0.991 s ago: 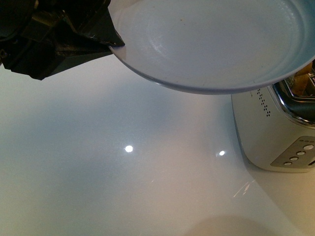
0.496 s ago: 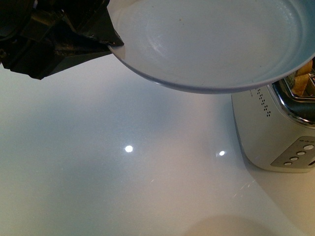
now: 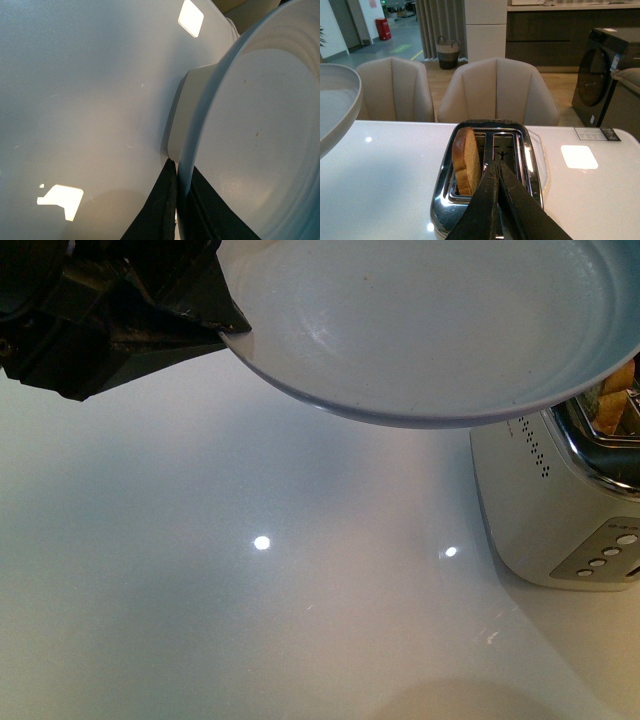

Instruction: Left arm holds plate, right arm toasts bread

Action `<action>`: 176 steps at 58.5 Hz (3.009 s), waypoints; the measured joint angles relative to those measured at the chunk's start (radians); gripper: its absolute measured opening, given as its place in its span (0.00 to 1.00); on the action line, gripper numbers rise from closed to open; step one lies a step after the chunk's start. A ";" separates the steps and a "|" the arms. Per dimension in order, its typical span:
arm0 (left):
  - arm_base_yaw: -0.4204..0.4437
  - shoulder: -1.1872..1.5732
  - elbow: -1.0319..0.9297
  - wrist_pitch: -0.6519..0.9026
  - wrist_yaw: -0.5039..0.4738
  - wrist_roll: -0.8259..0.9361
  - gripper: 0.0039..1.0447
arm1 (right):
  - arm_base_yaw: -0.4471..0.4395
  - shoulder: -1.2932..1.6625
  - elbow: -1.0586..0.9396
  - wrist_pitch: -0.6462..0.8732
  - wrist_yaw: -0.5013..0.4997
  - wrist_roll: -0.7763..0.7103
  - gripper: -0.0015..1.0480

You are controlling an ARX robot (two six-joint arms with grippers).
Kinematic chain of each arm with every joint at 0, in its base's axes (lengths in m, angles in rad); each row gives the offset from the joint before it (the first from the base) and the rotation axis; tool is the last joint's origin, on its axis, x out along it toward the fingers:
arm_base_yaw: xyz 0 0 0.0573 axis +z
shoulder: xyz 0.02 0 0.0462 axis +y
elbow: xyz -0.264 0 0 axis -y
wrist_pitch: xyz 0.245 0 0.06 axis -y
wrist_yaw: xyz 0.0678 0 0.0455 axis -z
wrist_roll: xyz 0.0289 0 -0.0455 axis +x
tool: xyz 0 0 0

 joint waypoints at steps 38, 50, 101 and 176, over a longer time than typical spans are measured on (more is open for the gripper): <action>0.000 0.000 0.000 0.000 0.000 0.000 0.03 | 0.000 -0.220 0.000 -0.220 0.000 0.000 0.02; 0.000 0.000 0.000 0.000 0.000 0.000 0.03 | 0.000 -0.376 0.000 -0.382 0.001 0.000 0.02; -0.003 0.000 -0.005 0.076 -0.068 0.111 0.03 | 0.000 -0.378 0.000 -0.383 0.000 0.000 0.74; 0.654 0.671 -0.174 0.556 0.275 0.541 0.03 | 0.000 -0.379 0.000 -0.384 0.000 0.000 0.91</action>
